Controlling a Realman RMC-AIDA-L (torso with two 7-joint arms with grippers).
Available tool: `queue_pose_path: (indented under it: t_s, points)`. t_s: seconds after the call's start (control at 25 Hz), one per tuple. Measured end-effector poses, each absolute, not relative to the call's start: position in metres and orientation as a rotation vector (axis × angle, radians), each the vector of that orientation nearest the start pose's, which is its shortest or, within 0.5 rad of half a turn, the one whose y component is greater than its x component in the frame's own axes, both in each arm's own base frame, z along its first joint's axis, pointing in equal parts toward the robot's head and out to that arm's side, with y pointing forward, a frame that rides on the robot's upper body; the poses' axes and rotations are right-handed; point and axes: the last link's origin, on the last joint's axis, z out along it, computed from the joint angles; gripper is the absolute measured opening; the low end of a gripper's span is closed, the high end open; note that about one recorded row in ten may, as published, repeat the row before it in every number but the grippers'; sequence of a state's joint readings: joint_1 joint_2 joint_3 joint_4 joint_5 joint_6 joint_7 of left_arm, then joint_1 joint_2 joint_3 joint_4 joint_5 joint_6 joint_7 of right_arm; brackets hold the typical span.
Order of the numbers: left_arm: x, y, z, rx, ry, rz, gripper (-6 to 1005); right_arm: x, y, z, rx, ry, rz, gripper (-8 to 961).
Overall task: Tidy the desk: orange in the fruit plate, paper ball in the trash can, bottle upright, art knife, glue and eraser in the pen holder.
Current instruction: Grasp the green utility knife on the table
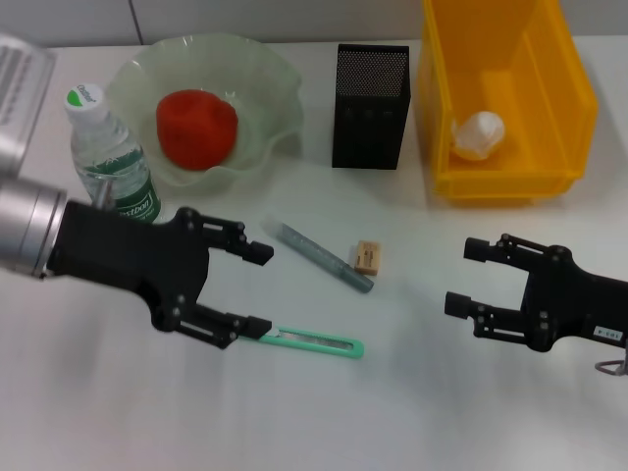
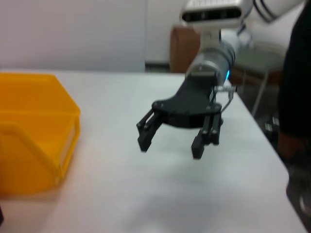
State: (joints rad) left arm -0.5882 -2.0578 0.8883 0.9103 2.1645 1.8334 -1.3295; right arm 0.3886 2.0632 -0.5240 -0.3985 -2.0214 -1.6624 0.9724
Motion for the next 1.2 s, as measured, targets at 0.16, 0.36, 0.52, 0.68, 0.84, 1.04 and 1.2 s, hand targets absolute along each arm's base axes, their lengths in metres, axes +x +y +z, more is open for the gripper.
queue_pose_path:
  t_s: [0.16,0.36,0.52,0.68,0.84,1.04,1.2]
  points:
    - [-0.203,0.326,0.016,-3.203,-0.003,-0.176,786,0.310,0.257,-0.022,-2.670,0.530,0.850,787]
    - [-0.172,0.340,0.014,-3.219,0.080,0.110,785,0.310,0.260,-0.024,-2.688,0.508,0.810,787]
    - [-0.152,0.346,0.006,-3.218,0.131,0.317,785,0.309,0.261,-0.025,-2.693,0.497,0.804,787]
    - [-0.147,0.347,0.003,-3.216,0.145,0.376,785,0.309,0.262,-0.025,-2.694,0.491,0.802,787]
    - [-0.127,0.348,-0.019,-3.181,0.240,0.630,785,0.309,0.264,-0.025,-2.689,0.490,0.793,786]
    - [-0.123,0.346,-0.037,-3.144,0.296,0.743,784,0.310,0.265,-0.024,-2.679,0.494,0.790,786]
    - [-0.122,0.343,-0.047,-3.128,0.305,0.799,784,0.311,0.265,-0.023,-2.675,0.503,0.793,786]
